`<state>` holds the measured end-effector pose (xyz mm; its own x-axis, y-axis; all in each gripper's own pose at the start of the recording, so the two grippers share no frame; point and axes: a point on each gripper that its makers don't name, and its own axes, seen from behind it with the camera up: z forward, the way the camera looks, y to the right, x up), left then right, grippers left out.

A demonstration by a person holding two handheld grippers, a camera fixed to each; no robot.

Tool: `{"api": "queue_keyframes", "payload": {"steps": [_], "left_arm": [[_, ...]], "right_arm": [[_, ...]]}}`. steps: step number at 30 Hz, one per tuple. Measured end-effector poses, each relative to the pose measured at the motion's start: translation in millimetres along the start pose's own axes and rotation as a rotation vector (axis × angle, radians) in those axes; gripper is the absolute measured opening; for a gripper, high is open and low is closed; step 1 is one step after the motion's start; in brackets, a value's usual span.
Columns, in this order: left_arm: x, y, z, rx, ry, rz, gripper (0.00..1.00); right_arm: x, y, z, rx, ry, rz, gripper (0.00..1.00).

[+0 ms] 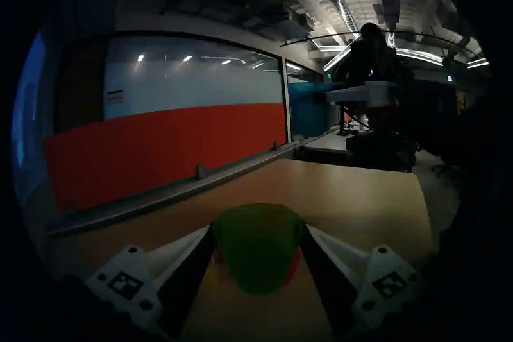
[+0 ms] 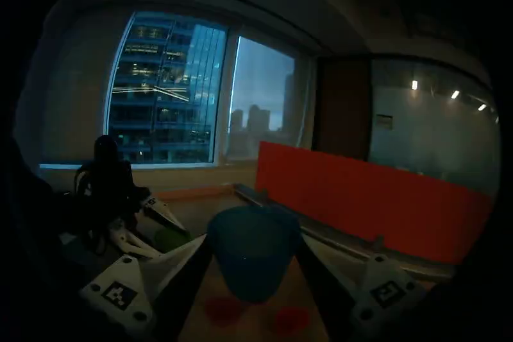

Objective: Pour water

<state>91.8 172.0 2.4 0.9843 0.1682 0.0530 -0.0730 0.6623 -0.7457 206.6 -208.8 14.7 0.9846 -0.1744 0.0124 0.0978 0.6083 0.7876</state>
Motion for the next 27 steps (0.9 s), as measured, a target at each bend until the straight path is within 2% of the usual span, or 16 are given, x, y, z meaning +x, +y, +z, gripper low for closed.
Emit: {"api": "queue_keyframes", "payload": {"steps": [9,27], "left_arm": [[-5.7,1.1,2.3,-0.008,-0.022,0.009,0.88],[-16.9,-0.7,2.8,-0.013,-0.057,0.012,0.88]], "right_arm": [[-21.6,-1.6,-3.2,0.006,-0.038,0.007,0.90],[-67.3,-4.5,-2.6,0.044,-0.166,0.038,0.91]]}}
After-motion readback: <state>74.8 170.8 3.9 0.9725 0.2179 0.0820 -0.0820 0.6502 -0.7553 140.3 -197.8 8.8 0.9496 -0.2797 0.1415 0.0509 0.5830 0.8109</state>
